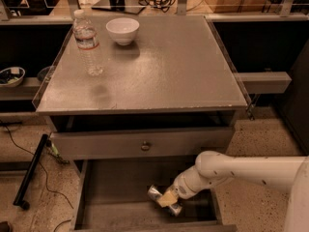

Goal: Place redbull can into middle drawer

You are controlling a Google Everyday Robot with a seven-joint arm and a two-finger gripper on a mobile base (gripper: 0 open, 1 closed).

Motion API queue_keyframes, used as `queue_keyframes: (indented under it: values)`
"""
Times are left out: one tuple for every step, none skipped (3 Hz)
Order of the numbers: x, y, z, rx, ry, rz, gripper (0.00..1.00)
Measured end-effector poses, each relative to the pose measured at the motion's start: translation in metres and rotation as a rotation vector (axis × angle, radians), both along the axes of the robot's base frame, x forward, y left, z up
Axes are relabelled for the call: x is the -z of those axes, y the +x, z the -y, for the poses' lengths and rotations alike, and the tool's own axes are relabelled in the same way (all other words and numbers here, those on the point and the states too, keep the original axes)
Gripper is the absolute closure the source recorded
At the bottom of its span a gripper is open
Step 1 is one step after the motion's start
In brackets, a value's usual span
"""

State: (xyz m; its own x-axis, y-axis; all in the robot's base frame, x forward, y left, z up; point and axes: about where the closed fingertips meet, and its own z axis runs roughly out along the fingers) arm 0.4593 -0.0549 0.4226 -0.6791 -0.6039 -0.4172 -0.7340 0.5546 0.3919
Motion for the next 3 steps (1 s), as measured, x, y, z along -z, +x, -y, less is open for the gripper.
queue_keyframes:
  values:
    - [0.01,0.009,-0.006,0.039,0.001,0.016,1.0]
    - [0.015,0.007,-0.008,0.035,0.004,0.004,1.0]
    - [0.031,0.001,-0.015,0.021,0.015,-0.037,1.0]
